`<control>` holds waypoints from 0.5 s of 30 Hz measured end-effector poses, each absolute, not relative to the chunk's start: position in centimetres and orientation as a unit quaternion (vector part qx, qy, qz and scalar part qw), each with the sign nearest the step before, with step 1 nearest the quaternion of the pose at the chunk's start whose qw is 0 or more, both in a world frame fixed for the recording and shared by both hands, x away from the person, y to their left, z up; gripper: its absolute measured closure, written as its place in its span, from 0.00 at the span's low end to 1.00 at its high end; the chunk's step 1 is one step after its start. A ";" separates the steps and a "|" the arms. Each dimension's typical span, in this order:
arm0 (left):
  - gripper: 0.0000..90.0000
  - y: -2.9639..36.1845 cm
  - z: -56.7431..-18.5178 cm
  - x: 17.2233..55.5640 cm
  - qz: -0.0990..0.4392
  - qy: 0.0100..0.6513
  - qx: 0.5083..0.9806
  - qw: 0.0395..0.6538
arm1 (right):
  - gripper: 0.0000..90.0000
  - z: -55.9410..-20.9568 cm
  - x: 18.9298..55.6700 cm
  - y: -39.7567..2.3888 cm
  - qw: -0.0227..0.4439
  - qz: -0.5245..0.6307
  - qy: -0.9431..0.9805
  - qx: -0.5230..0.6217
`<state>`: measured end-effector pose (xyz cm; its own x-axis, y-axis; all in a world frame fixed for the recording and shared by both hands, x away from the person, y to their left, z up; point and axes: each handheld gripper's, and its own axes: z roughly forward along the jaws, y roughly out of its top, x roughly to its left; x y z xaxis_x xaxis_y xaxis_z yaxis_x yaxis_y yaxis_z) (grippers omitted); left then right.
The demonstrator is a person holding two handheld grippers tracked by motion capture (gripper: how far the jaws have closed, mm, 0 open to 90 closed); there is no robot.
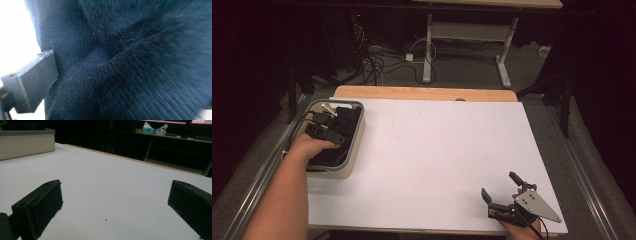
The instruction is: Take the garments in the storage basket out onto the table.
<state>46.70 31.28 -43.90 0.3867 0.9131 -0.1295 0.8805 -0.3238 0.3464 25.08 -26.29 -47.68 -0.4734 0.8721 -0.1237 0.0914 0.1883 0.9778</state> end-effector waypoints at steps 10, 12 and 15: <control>0.01 29.3 -45.5 47.3 0.044 0.528 0.846 0.060 | 0.00 -47.7 25.1 -26.3 0.369 0.527 0.676 0.358; 0.04 29.2 -45.5 47.3 0.044 0.527 0.847 0.059 | 0.00 -47.7 25.1 -26.3 0.369 0.528 0.676 0.358; 0.12 29.2 -45.4 47.2 0.041 0.527 0.846 0.064 | 0.00 -47.7 25.1 -26.4 0.370 0.527 0.677 0.357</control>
<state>47.20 29.23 -45.37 0.4412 0.8974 0.0028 0.8869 -0.4365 0.1512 25.09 -26.38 -47.72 -0.4716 0.8731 -0.1238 0.0940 0.1894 0.9774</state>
